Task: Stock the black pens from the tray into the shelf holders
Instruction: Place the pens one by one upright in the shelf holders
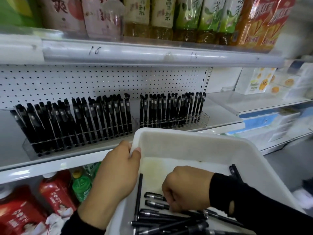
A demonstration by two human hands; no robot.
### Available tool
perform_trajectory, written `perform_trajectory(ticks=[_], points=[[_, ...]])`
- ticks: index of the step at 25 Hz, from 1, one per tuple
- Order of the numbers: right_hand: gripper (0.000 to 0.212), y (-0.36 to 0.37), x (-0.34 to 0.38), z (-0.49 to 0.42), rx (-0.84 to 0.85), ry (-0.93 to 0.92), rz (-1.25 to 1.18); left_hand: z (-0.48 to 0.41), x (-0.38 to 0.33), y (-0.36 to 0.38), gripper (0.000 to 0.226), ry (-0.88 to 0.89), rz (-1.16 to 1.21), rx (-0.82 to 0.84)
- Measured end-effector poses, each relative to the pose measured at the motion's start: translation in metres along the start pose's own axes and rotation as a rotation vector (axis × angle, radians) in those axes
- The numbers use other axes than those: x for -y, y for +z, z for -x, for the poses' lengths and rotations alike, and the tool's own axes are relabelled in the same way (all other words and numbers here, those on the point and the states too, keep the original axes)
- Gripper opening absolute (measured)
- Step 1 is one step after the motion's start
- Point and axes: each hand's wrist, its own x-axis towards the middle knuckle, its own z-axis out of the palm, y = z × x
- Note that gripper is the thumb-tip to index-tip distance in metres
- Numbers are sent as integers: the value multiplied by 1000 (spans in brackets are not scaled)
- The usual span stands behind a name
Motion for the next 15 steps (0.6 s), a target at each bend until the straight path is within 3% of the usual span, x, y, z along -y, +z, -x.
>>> perform_trajectory(ticks=[2, 7, 12, 15], points=[[10, 2, -5, -3, -61, 10, 8, 1, 0, -1, 21, -5, 0, 1], [35, 5, -20, -8, -37, 135, -84, -1, 1, -1, 22, 2, 0, 1], [20, -10, -23, -1, -45, 135, -130, 0, 1, -2, 23, 5, -1, 0], [18, -45, -39, 14, -204, 151, -408, -1, 1, -1, 23, 8, 1, 8]])
